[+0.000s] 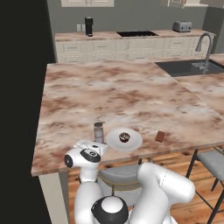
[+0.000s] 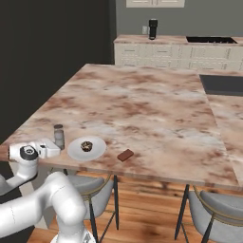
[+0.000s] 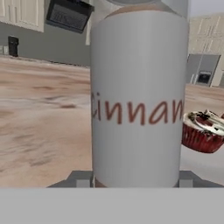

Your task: Take the cinnamon bottle from the cabinet and place it on the dining table, next to the plate with the cupcake. Then take the chocolate from the dining counter and place it on the cupcake plate.

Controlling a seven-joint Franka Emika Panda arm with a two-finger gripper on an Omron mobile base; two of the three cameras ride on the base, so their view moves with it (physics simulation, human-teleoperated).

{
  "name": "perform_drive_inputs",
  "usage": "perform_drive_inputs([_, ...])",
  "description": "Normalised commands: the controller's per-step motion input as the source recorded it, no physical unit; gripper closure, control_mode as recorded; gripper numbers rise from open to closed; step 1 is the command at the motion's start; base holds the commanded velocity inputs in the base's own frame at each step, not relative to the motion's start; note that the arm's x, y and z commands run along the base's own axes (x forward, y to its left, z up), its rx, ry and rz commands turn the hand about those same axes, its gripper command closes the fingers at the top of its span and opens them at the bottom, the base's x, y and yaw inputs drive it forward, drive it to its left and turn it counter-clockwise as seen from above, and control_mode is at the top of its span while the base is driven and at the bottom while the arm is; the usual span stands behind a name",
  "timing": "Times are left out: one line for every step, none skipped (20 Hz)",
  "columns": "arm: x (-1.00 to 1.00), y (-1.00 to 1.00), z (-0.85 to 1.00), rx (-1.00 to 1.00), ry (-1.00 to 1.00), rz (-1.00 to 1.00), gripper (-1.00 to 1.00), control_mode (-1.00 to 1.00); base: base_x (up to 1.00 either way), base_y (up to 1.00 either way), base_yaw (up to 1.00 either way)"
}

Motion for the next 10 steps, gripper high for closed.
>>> perform_drive_inputs([0.00,0.14,-0.66,0.00,-0.07,0.00,1.00,-1.00,0.00,0.00,0.00])
perform_drive_inputs([0.00,0.14,-0.60,0.00,-0.09,0.00,1.00,-1.00,0.00,0.00,0.00])
perform_drive_inputs([0.02,0.20,-0.55,0.00,-0.05,0.00,1.00,-1.00,0.00,0.00,0.00])
perform_drive_inputs([0.03,0.21,-0.51,0.00,-0.02,0.00,-1.00,-1.00,0.00,0.00,0.00])
perform_drive_inputs([0.00,0.14,-0.39,0.00,-0.01,0.00,-1.00,-1.00,0.00,0.00,0.00])
perform_drive_inputs([0.00,0.15,-0.35,0.00,0.00,0.00,-1.00,-1.00,0.00,0.00,0.00])
perform_drive_inputs([0.00,0.18,-0.25,0.01,0.00,0.00,-1.00,-1.00,0.00,0.00,0.00])
perform_drive_inputs([0.00,0.22,-0.23,0.00,0.00,0.00,-1.00,-1.00,0.00,0.00,0.00])
perform_drive_inputs([0.00,0.22,-0.23,0.03,0.00,0.00,-1.00,-1.00,0.00,0.00,0.00])
perform_drive_inputs([0.00,0.27,-0.18,0.00,0.00,0.00,-1.00,-1.00,0.00,0.00,0.00])
